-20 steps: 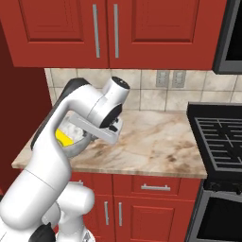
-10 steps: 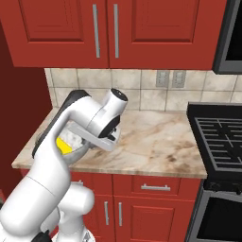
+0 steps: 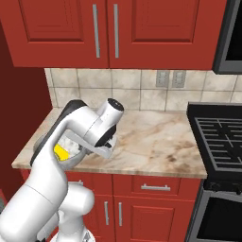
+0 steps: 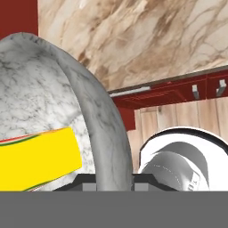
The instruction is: Place the cup inside the bowl on the dining table and move the bowl to any counter.
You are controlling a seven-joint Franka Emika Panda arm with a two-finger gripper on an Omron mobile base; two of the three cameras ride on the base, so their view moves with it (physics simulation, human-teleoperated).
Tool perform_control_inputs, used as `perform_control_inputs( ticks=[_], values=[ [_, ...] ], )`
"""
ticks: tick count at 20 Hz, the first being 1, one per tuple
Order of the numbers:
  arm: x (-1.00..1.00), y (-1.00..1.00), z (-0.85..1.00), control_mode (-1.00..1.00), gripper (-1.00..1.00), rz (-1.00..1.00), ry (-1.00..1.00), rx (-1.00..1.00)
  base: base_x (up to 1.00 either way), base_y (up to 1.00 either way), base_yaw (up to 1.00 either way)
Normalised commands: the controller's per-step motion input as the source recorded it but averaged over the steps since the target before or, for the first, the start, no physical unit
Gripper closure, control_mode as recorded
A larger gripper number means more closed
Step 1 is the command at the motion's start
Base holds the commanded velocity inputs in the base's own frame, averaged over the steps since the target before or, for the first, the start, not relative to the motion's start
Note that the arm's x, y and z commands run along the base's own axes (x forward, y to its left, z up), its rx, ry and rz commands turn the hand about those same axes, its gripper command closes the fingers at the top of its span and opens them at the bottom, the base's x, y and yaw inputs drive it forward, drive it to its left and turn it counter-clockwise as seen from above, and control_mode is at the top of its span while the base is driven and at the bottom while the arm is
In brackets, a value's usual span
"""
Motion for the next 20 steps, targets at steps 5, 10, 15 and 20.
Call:
perform_control_inputs(
  ticks=[5,10,15,20],
  values=[
    [0.05,0.02,0.0,-1.0,1.0,-0.01,0.06,0.0,0.0,0.0,0.0],
    [0.45,0.04,0.0,-1.0,1.0,-0.06,0.09,0.0,0.0,0.0,0.0],
    [0.6,0.02,0.0,-1.0,1.0,-0.09,0.07,0.0,0.0,0.0,0.0],
    [0.53,0.0,0.0,-1.0,1.0,-0.1,0.02,0.0,0.0,0.0,0.0]
  ],
)
